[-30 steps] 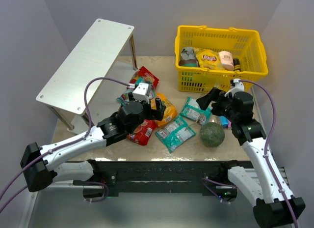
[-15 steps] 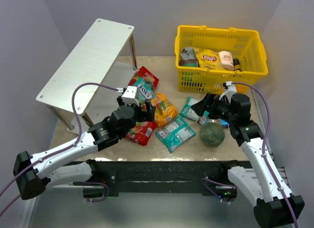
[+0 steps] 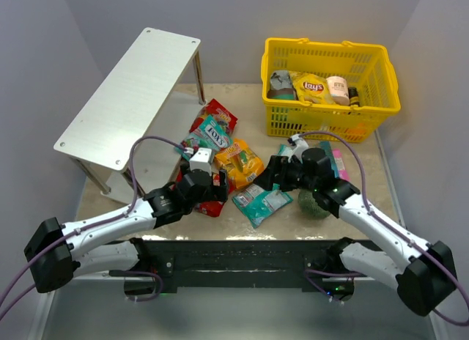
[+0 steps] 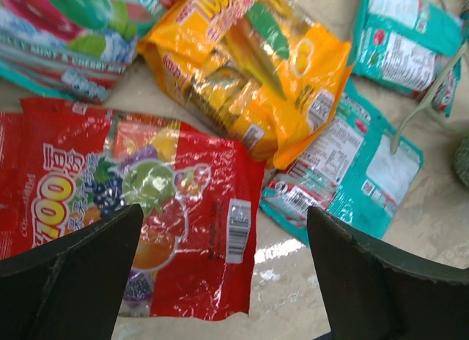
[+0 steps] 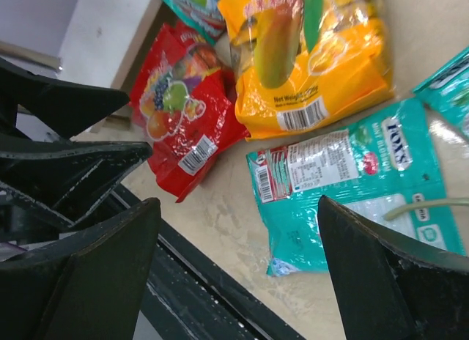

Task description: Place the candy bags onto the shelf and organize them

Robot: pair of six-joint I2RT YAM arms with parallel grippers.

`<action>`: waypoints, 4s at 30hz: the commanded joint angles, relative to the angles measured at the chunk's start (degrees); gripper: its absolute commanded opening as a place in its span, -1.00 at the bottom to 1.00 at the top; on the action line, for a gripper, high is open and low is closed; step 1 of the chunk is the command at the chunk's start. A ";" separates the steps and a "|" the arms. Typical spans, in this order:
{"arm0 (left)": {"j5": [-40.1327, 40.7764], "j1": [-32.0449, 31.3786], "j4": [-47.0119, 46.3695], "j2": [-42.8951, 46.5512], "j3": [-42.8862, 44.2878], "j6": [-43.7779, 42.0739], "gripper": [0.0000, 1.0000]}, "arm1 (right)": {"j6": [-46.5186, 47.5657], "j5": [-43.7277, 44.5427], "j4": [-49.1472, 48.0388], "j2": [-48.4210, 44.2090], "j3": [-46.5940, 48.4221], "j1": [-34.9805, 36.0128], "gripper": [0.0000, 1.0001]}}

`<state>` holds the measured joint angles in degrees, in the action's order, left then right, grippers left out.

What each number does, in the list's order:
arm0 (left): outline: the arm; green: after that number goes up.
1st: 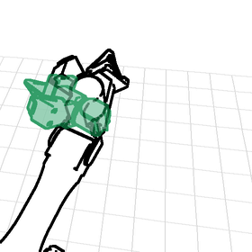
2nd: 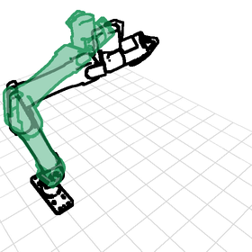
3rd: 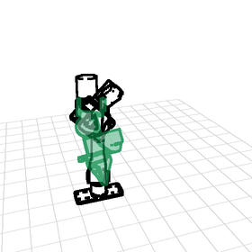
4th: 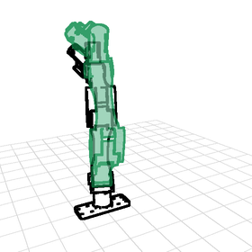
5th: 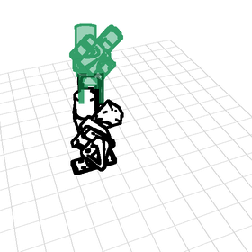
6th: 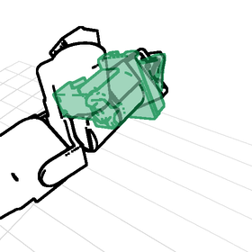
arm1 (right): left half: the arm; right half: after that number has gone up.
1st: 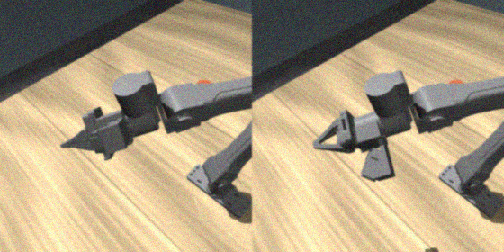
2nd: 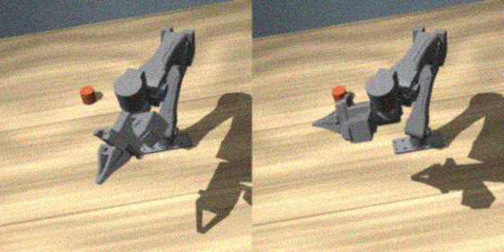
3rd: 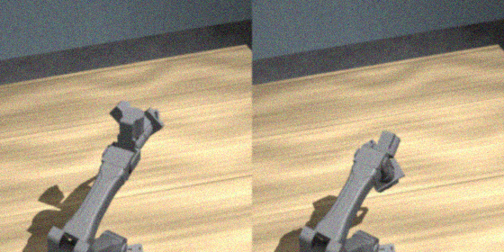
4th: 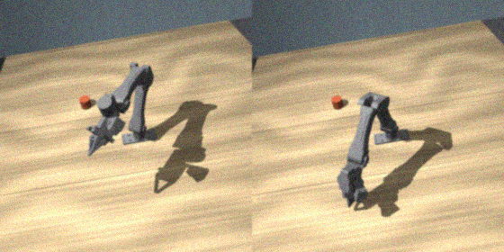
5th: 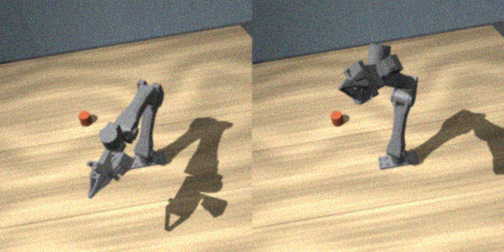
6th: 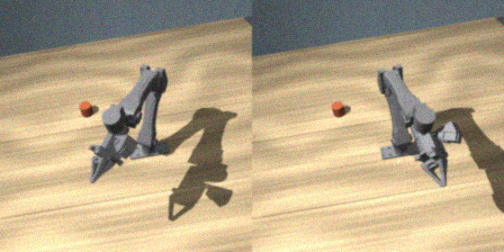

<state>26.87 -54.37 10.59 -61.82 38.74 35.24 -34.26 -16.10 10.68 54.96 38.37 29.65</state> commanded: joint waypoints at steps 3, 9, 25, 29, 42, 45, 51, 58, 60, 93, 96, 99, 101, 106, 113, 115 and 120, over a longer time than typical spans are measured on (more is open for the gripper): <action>-2.09 -0.21 -0.40 2.58 -2.35 3.96 0.96 | -5.46 5.98 -10.41 8.84 -1.54 9.70 0.79; -2.62 -0.83 -2.86 11.27 -2.88 -0.61 0.91 | -11.96 8.62 -17.35 18.86 0.12 17.89 0.79; -11.30 -0.91 -1.62 25.26 2.83 -9.31 0.95 | -26.99 12.66 -29.66 39.08 9.00 23.88 0.78; -17.90 -0.91 -3.73 26.84 2.74 -10.63 0.95 | -29.89 15.92 -29.75 41.46 9.97 24.40 0.68; -26.26 -0.91 -6.81 29.13 6.87 -12.48 0.98 | -35.79 17.16 -33.62 46.03 7.07 24.49 -0.77; -26.52 -0.83 -7.34 28.69 8.45 -12.92 0.99 | -35.61 16.63 -32.74 43.14 7.07 24.58 -0.99; -29.15 -0.91 -8.04 29.65 11.70 -14.23 0.99 | -32.46 17.07 -28.70 32.61 9.52 24.49 -1.00; -29.86 -0.83 -8.66 31.41 14.52 -16.78 0.99 | -29.02 15.40 -28.17 24.50 14.89 24.58 -1.00; -30.21 -0.91 -8.92 32.11 14.96 -17.83 0.99 | -28.06 14.43 -28.43 23.79 16.90 24.49 -1.00; -13.78 -0.83 -5.14 38.53 18.65 -20.92 0.99 | -19.80 6.78 -41.34 45.05 41.52 29.24 -1.00; -13.25 -0.83 -4.97 39.06 18.65 -20.92 0.99 | -18.30 6.17 -44.15 47.86 42.75 29.32 -1.00; -12.99 -0.83 -4.88 39.50 18.83 -20.83 0.99 | -17.77 7.04 -41.89 52.33 45.38 29.24 -1.00; -12.72 -0.83 -4.70 39.59 18.91 -20.83 0.99 | -18.03 7.04 -40.74 55.24 47.05 29.33 -1.00; -11.93 -0.83 -3.65 39.85 18.83 -20.39 0.99 | -19.70 7.13 -38.19 64.02 48.38 29.15 -1.00; -10.62 -0.83 -2.33 40.11 18.74 -20.04 0.99 | -21.30 6.95 -31.96 69.49 52.15 29.06 -1.00; -10.61 -0.83 -2.33 40.11 18.65 -20.04 0.99 | -19.71 8.18 -25.82 70.72 56.00 28.97 -1.00; -10.17 -0.83 -2.06 40.03 18.48 -20.04 0.99 | -19.17 7.13 -21.66 73.88 59.01 28.62 -0.97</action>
<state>15.44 -54.94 8.82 -22.15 56.05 15.42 -54.76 -8.97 -15.25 127.55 93.73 58.46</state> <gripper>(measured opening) 0.994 0.010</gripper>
